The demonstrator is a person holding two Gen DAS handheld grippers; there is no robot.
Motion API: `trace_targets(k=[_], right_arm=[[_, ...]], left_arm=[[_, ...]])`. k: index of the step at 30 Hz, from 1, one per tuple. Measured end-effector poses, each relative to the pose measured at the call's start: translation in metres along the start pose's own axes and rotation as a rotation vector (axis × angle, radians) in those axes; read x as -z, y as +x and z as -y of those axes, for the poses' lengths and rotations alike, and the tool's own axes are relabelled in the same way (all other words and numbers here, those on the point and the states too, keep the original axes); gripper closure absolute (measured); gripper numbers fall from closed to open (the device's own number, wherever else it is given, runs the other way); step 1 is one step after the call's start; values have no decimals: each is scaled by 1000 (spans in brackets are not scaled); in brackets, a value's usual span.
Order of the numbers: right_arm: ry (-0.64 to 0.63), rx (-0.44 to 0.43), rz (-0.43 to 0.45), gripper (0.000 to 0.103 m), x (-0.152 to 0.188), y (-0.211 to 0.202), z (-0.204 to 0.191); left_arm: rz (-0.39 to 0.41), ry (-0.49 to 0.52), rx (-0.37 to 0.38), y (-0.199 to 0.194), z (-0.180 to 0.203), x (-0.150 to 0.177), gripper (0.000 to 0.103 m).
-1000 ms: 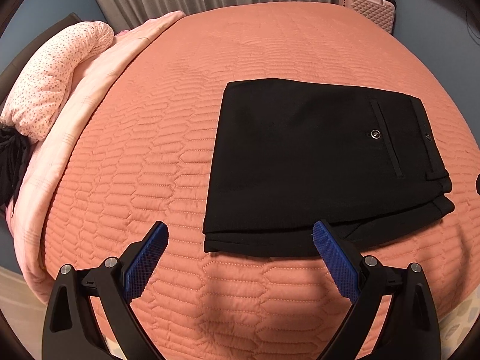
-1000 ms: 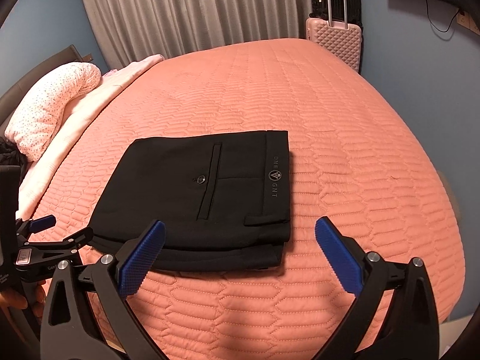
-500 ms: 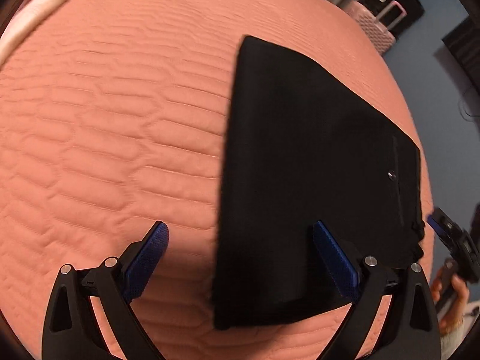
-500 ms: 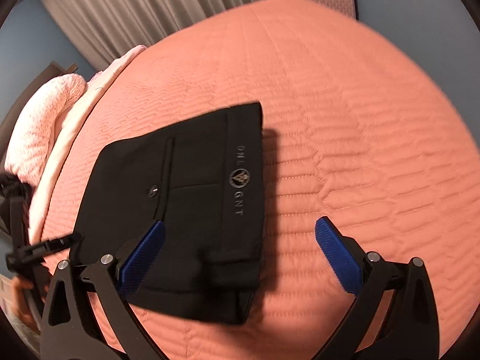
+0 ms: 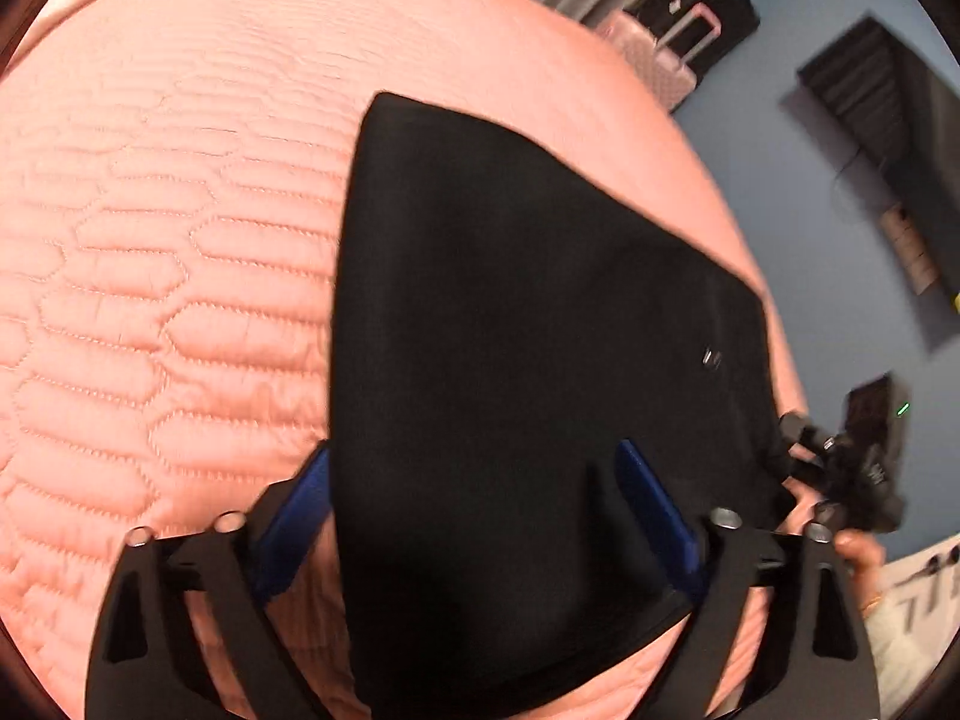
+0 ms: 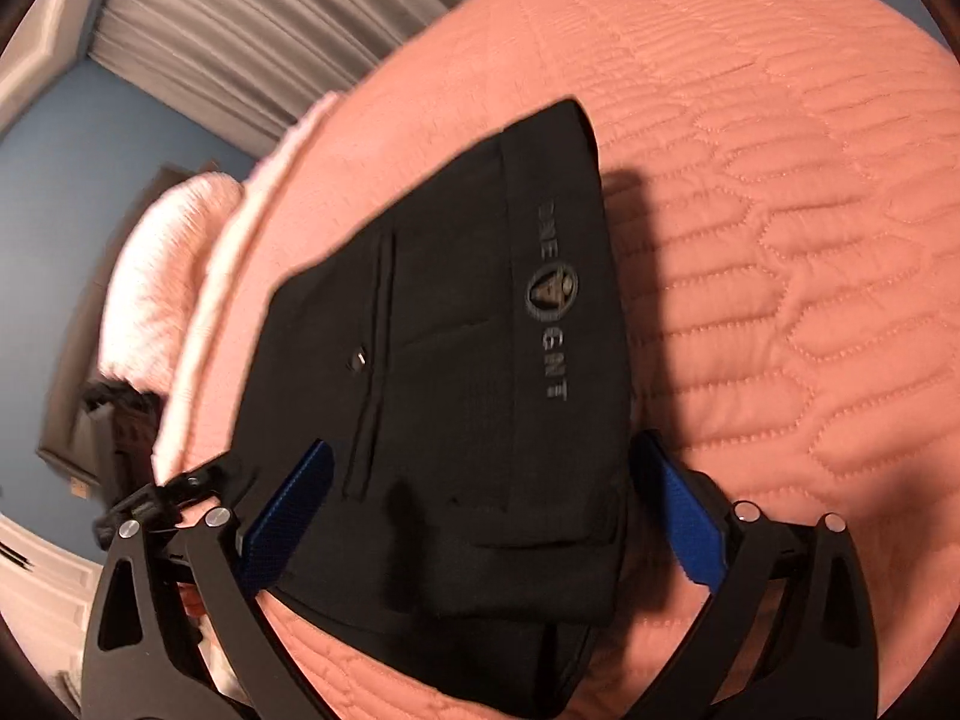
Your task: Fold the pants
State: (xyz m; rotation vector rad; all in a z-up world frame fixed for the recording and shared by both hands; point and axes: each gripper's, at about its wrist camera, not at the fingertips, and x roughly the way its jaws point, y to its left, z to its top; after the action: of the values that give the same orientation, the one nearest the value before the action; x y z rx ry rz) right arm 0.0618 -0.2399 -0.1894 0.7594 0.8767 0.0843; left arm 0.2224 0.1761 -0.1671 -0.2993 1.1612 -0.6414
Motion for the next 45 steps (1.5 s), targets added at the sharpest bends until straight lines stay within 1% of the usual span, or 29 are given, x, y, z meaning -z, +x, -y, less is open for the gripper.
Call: trace_targets(k=[1, 2, 3, 4, 5, 8, 10, 11, 13, 15, 17, 19, 20, 21, 22, 23, 24, 26, 28, 29, 33, 36, 38, 39, 41, 42, 44, 45], right_arm=[[0, -7, -1, 18, -2, 0, 1], [11, -24, -25, 37, -3, 3, 3], [32, -21, -43, 67, -4, 7, 6], [39, -32, -50, 69, -5, 10, 6], [25, -22, -55, 70, -5, 12, 5], [24, -3, -65, 68, -5, 15, 3], [32, -8, -67, 58, -6, 17, 0], [2, 4, -70, 55, -5, 18, -6], [-34, 11, -72, 47, -3, 18, -12], [-32, -9, -70, 45, -3, 17, -9], [0, -58, -71, 45, -4, 14, 0], [34, -94, -72, 45, -6, 15, 7], [38, -92, -74, 46, -8, 16, 7], [35, -80, -78, 54, -9, 17, 7], [27, -63, -82, 66, -9, 19, 7], [29, -68, -81, 69, -9, 20, 6], [35, -72, -79, 74, -9, 19, 4], [1, -44, -62, 78, -9, 14, -5], [-34, -24, -33, 80, -12, 7, -20], [-51, -21, -16, 80, -16, 3, -27], [-106, -31, 24, 81, -40, -1, -52], [-164, -43, 51, 81, -78, 4, -74], [-193, -49, 73, 81, -102, 10, -86], [-214, -58, 90, 81, -121, 15, -93], [-242, -55, 111, 81, -151, 28, -104], [-250, -52, 116, 81, -166, 38, -106], [-224, -43, 107, 77, -202, 69, -100], [-210, 10, 85, 70, -217, 89, -92]], left_arm=[[8, -14, 28, 1, -3, -3, 30], [12, -35, 41, 2, -7, -8, 41], [10, -49, 37, 3, -9, -10, 54], [11, -54, 31, 5, -10, -12, 62], [4, -51, 28, 7, -9, -14, 67], [-7, -40, 18, 11, -5, -16, 68], [-8, -87, 34, 12, -9, -12, 62], [-2, -115, 54, 12, -12, -7, 61], [-2, -130, 75, 6, -18, -3, 61], [2, -159, 93, 2, -23, -3, 61], [21, -206, 110, -3, -30, 0, 62], [31, -197, 110, 0, -30, 3, 62], [34, -176, 103, 1, -28, 3, 68], [32, -154, 102, 2, -26, 3, 69], [28, -147, 108, 1, -25, 0, 70], [28, -142, 120, 0, -25, -1, 81], [34, -137, 141, -2, -22, -2, 86], [67, -78, 137, -10, -5, -5, 92], [85, -20, 108, -15, 14, -11, 92], [93, -9, 107, -18, 18, -14, 92], [132, 30, 97, -29, 35, -40, 92], [171, 69, 93, -36, 46, -73, 93], [206, 103, 80, -41, 53, -100, 92], [223, 121, 74, -42, 57, -118, 92], [258, 156, 45, -42, 63, -149, 92], [276, 174, 18, -40, 65, -167, 92], [289, 172, -14, -26, 63, -197, 90], [288, 161, -70, -14, 57, -213, 83]])
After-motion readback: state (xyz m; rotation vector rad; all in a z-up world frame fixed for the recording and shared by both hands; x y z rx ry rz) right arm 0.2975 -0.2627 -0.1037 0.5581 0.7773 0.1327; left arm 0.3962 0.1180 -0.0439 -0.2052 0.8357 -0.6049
